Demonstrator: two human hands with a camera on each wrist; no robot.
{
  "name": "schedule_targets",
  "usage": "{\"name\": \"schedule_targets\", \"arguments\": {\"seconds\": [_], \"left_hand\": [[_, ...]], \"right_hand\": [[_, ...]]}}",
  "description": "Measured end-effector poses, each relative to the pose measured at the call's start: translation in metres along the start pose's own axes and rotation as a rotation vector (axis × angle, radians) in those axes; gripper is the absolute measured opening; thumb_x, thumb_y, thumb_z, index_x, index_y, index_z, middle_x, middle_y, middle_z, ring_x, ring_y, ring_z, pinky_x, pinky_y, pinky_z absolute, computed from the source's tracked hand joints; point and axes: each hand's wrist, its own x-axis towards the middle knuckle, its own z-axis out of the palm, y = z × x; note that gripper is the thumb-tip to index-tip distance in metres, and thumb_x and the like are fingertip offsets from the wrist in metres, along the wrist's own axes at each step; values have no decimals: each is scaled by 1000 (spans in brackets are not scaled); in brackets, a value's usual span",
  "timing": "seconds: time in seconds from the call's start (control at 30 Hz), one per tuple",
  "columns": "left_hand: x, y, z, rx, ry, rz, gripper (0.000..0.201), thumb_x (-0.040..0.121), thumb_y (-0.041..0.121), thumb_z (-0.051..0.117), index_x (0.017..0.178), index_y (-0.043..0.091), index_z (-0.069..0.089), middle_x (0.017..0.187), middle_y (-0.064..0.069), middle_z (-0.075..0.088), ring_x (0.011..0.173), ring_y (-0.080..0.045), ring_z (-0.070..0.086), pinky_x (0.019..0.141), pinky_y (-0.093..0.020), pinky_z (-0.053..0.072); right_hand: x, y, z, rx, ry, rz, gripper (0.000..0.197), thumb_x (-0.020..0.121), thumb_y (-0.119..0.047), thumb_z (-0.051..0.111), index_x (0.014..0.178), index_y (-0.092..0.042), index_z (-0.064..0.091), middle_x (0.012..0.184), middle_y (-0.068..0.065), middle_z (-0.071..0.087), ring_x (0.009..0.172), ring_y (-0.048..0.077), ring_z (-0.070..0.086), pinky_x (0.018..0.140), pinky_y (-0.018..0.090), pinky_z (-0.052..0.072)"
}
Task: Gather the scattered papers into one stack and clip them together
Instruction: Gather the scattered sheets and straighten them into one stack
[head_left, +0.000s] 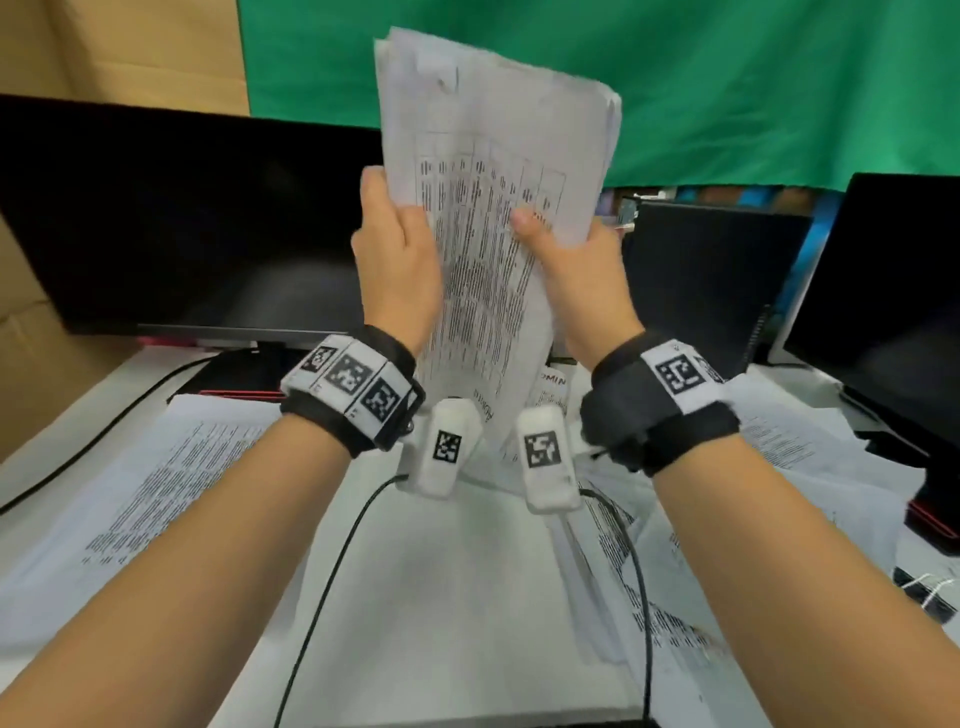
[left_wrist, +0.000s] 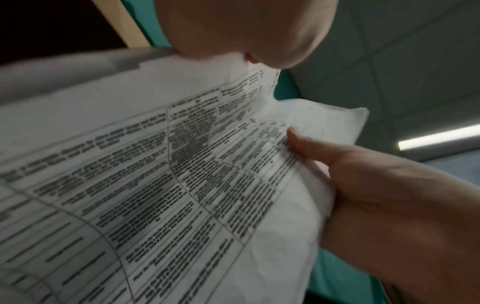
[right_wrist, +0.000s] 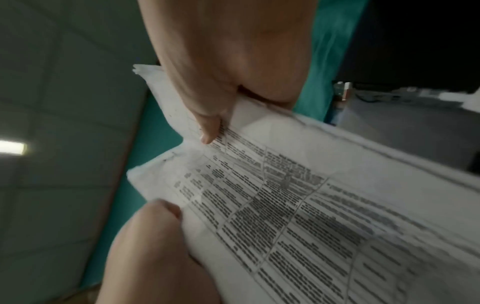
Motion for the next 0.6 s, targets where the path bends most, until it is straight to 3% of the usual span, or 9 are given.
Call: {"name": "schedule_targets", "arguments": {"seconds": [0.07,0.13,0.2,0.27,0.33,0.4,0.43,0.53,0.6], "left_hand": [[-3,-10,-10,-32,79,-26,11,93,4,36,95,13,41,72,15,46,59,14,47,56,-6,35],[-25,-47,-25,-83,10,-218,12,93,16,43,102,12,49,84,15,55,73,15,51,74,-8,41],[-59,-89,-40,-46,-260,-565,41,90,40,51,124,17,53,114,10,61,106,-1,57,99,-30,43],[-90,-113,-49,50,-618,-822,51,87,50,56,131,26,49,130,7,55,118,-14,53,105,-39,38],[-101,-121,-50,63,-746,-886,37,88,36,61,123,26,53,124,2,61,105,-12,60,101,-38,43],[-103,-119,-51,12,-649,-874,36,88,23,64,123,20,55,120,2,64,98,-10,62,92,-32,48],[-105,-118,-51,-28,-576,-893,37,88,19,64,124,17,55,118,4,64,93,-8,62,84,-26,49],[-113,-123,-51,-27,-501,-1006,19,92,6,57,109,11,60,98,0,66,76,-5,59,58,-18,45],[-121,-135,-50,100,-551,-1059,17,89,1,57,105,1,62,94,-10,67,73,-17,60,60,-22,49]], "right_hand": [[-4,2,-10,-7,7,1,26,85,-22,74,110,-23,66,115,4,71,111,20,66,101,45,50],[-25,37,-30,-101,-32,197,46,79,-31,79,121,-21,64,122,-2,69,115,15,63,106,44,46],[-64,84,-45,-195,-190,518,76,69,-41,85,135,-20,54,133,-6,61,122,14,57,111,43,38],[-95,125,-51,-187,-253,713,92,55,-44,93,134,-20,53,131,-4,63,118,16,60,111,44,39],[-96,137,-48,-138,-178,677,67,62,-37,91,120,-19,63,111,-3,73,101,11,70,98,38,53],[-80,128,-45,-158,-66,563,33,78,-26,81,107,-22,66,95,-10,73,89,3,70,77,22,57],[-71,122,-47,-190,-20,509,26,82,-24,77,106,-21,66,95,-9,72,89,6,69,74,20,56],[-39,129,-73,-549,-4,492,31,88,-23,70,115,-9,64,103,4,68,82,14,63,72,24,51],[-31,142,-99,-949,-193,630,51,89,-23,69,135,-6,53,122,11,63,98,22,62,81,29,50]]}}
